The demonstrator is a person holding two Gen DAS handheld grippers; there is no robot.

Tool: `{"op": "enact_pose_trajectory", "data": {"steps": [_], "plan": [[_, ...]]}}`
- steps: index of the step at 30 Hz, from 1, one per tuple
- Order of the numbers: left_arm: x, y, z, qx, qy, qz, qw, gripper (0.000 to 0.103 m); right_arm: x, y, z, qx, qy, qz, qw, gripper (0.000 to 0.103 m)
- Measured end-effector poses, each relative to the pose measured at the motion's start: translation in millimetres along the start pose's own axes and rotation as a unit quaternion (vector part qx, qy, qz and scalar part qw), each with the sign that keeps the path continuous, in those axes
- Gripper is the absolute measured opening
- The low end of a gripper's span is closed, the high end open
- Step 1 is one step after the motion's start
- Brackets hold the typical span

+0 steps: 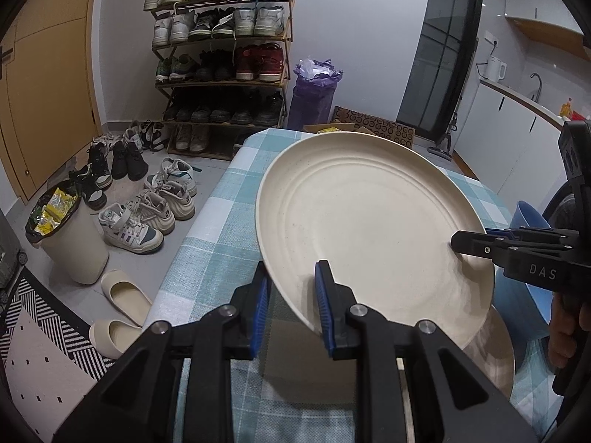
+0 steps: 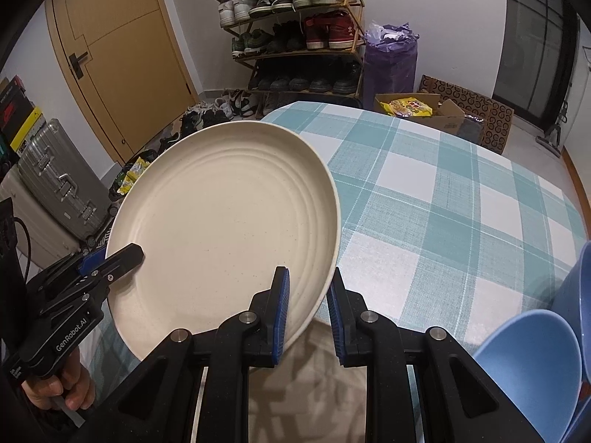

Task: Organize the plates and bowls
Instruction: 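Lift the cream plate off the table with both tools, then carry the held plate over the other cream plate with both tools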

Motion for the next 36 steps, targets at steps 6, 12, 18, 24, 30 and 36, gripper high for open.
{"op": "enact_pose_trajectory", "data": {"steps": [6, 12, 18, 24, 30, 36], "plan": [[9, 2, -10, -0.008, -0.007, -0.006, 0.9999, 0.022, 11, -5, -6, -0.004, -0.004, -0.009, 1.0, 0.021], [15, -1, -21, -0.017, -0.012, -0.007, 0.9998, 0.022, 24, -9, -11, -0.007, -0.011, -0.018, 1.0, 0.021], [24, -4, -31, -0.026, -0.024, -0.008, 0.9993, 0.022, 37, -17, -16, -0.012, -0.019, -0.026, 0.999, 0.021], [32, -9, -41, -0.029, -0.038, -0.01, 0.9988, 0.022, 50, -27, -20, -0.015, -0.034, -0.029, 0.999, 0.021], [39, -12, -50, -0.037, -0.049, -0.011, 0.9981, 0.022, 63, -33, -24, -0.017, -0.045, -0.032, 0.998, 0.021], [44, -15, -52, -0.038, -0.053, -0.01, 0.9978, 0.022, 70, -41, -25, -0.018, -0.049, -0.029, 0.998, 0.021]]}}
Point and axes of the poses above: each gripper's, at about its wrist camera, not at the fingertips, and x roughly against the way its jaws point, z to its left, y to its top, the point moved 9 cm from there along -x, roughly the way its jaws point, and after that the axes turned 12 degrees about -z, right-handed, at the moved point
